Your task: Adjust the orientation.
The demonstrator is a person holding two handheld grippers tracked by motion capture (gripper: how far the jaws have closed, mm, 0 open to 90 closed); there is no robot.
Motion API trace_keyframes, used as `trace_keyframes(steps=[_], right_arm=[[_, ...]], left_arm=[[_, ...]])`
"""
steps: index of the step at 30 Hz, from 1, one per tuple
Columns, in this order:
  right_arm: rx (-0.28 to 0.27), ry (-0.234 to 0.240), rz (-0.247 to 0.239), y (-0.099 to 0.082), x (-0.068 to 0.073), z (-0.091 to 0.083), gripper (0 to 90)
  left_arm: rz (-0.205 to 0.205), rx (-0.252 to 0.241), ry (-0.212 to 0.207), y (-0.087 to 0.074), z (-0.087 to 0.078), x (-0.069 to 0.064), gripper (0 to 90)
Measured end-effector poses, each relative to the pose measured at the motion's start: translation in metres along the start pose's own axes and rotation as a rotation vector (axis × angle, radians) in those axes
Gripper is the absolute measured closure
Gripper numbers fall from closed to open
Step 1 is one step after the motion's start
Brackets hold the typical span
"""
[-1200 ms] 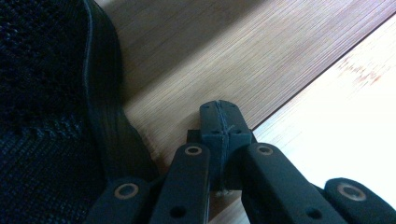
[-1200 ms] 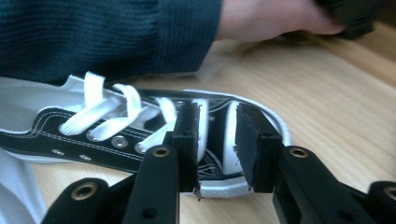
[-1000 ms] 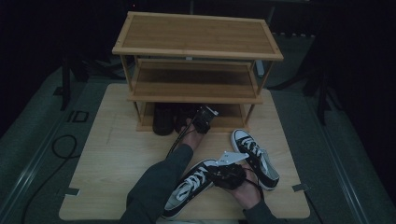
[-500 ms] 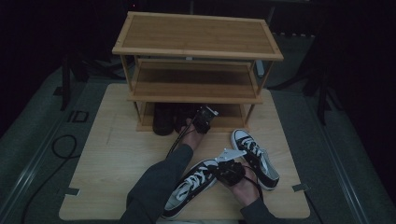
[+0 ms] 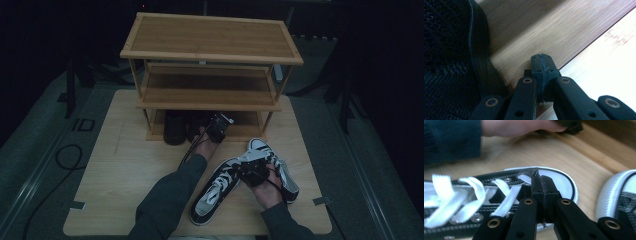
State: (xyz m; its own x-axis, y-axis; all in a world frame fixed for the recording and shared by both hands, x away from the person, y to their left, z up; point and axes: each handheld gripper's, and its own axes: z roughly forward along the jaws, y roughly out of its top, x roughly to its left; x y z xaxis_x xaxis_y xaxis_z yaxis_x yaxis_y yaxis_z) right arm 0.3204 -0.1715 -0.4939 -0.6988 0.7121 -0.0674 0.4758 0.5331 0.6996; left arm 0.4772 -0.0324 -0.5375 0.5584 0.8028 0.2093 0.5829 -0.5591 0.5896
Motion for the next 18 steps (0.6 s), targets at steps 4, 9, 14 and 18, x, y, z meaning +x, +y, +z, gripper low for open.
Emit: trace_keyframes(steps=[4,9,14,18], right_arm=[[-0.001,-0.002,0.019,0.006,-0.011,0.004,90.0],[-0.03,-0.006,0.033,0.012,-0.02,0.014,90.0],[-0.033,0.018,0.045,0.012,-0.014,0.013,85.2],[-0.049,0.08,0.057,0.008,0.001,-0.002,74.7]], left_arm=[[-0.003,-0.001,0.0,0.0,0.0,0.0,89.9],[-0.003,0.0,0.0,0.0,0.0,0.0,89.9],[-0.003,-0.001,0.001,0.0,0.0,0.0,89.9],[-0.003,-0.001,0.001,0.0,0.0,0.0,89.9]])
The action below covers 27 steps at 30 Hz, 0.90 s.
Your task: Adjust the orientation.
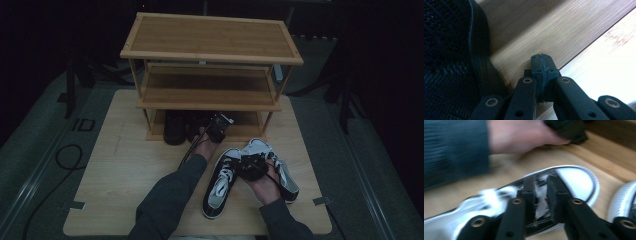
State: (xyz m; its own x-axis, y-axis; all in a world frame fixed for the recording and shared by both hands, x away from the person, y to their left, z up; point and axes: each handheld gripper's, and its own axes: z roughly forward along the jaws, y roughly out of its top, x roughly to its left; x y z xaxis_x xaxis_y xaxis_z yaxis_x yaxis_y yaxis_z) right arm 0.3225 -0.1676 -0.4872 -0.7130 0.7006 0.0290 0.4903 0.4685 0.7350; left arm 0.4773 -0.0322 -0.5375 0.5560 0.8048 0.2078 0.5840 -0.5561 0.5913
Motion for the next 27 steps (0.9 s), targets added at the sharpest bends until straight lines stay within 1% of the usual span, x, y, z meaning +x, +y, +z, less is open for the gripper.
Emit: trace_keyframes(steps=[1,4,5,7,9,11,12,13,15,18,25,27], right_arm=[[-0.001,0.014,-0.006,-0.002,0.006,-0.004,72.4],[-0.012,0.027,-0.004,-0.005,0.016,-0.011,68.0],[-0.02,0.036,0.004,-0.006,0.018,-0.014,64.7],[-0.038,0.053,0.024,-0.007,0.022,-0.019,61.1],[-0.038,0.056,0.031,-0.008,0.027,-0.02,57.6],[-0.021,0.048,0.027,-0.011,0.031,-0.018,54.6],[-0.01,0.041,0.023,-0.012,0.034,-0.016,52.9],[0.001,0.012,0.011,-0.014,0.037,-0.014,52.4],[0.019,-0.005,-0.001,-0.017,0.04,-0.011,52.5],[0.034,-0.041,-0.032,-0.019,0.043,-0.012,53.5],[0.059,-0.083,-0.045,-0.023,0.04,-0.022,54.7],[0.063,-0.104,-0.048,-0.025,0.038,-0.025,55.1]], left_arm=[[0.0,0.0,0.0,0.0,0.0,0.0,89.9],[-0.004,0.0,0.001,0.0,0.0,0.0,89.9],[-0.003,0.0,0.002,0.0,0.0,0.0,89.9],[-0.004,0.0,0.001,0.0,0.0,0.0,89.9],[-0.005,0.0,0.001,0.0,0.0,0.0,89.9],[-0.005,0.0,0.0,0.0,0.0,0.0,89.9],[-0.004,0.0,0.001,0.0,0.0,0.0,89.9],[-0.004,0.0,0.001,0.0,0.0,0.0,89.9],[-0.003,0.0,0.001,0.0,0.0,0.0,89.9],[-0.002,0.001,0.0,0.0,0.0,0.0,89.9],[-0.003,0.002,-0.004,0.001,0.0,0.0,89.9],[-0.001,0.004,-0.005,0.001,0.0,0.0,89.9]])
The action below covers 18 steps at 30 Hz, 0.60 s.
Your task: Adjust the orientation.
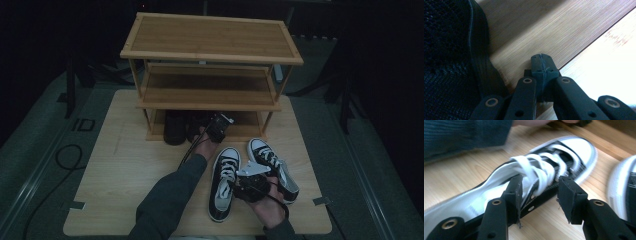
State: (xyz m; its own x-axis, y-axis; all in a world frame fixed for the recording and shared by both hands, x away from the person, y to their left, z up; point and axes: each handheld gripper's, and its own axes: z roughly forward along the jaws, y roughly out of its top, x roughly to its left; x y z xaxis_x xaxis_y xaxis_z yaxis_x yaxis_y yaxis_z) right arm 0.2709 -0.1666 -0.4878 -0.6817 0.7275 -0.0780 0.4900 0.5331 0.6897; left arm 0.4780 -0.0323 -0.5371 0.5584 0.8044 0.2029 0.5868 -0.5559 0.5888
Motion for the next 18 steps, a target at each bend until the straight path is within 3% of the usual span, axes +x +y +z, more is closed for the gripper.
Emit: trace_keyframes(steps=[7,12,18], right_arm=[[0.004,-0.045,0.044,-0.01,-0.018,-0.009,56.7],[0.035,-0.019,0.053,-0.015,-0.022,-0.01,63.0],[0.1,0.005,0.025,-0.019,-0.022,0.001,74.9]], left_arm=[[0.001,0.002,0.0,0.0,0.0,0.0,89.9],[0.002,0.004,0.0,0.0,0.0,0.0,89.9],[0.001,0.004,0.0,0.0,0.0,0.0,89.9]])
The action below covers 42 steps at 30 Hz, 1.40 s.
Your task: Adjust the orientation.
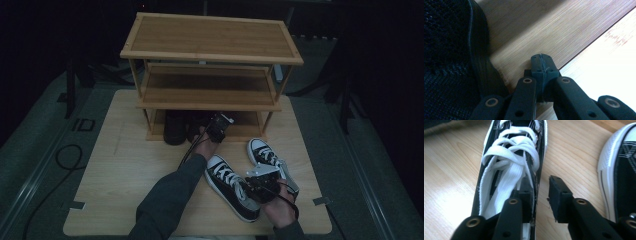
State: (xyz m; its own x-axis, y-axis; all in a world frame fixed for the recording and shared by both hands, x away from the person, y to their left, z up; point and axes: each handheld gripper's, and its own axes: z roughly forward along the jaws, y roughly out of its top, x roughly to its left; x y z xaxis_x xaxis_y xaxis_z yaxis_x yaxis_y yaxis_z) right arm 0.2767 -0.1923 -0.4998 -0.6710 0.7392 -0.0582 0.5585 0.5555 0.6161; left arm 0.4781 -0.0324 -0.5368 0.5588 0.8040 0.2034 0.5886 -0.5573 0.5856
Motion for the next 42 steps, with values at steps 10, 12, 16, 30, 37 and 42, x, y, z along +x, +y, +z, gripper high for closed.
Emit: trace_keyframes(steps=[10,12,16,30,37,42], right_arm=[[0.024,0.004,-0.017,0.006,0.0,0.019,87.5],[0.025,0.019,-0.003,0.006,-0.002,0.018,87.8],[0.019,0.042,0.036,0.005,-0.006,0.014,88.0],[-0.014,0.026,0.048,0.009,-0.017,-0.013,88.3],[-0.043,0.025,0.047,0.014,-0.027,-0.033,88.3],[-0.054,0.017,0.048,0.015,-0.033,-0.043,88.3]], left_arm=[[-0.004,-0.004,0.0,0.0,0.0,0.0,89.9],[-0.004,-0.004,0.0,0.0,0.0,0.0,89.9],[-0.006,-0.005,0.001,-0.001,0.0,0.0,89.9],[-0.008,-0.004,-0.001,-0.001,0.0,0.0,89.9],[-0.012,-0.003,-0.005,0.0,0.0,0.0,90.0],[-0.013,-0.003,-0.005,0.0,0.0,0.0,90.0]])
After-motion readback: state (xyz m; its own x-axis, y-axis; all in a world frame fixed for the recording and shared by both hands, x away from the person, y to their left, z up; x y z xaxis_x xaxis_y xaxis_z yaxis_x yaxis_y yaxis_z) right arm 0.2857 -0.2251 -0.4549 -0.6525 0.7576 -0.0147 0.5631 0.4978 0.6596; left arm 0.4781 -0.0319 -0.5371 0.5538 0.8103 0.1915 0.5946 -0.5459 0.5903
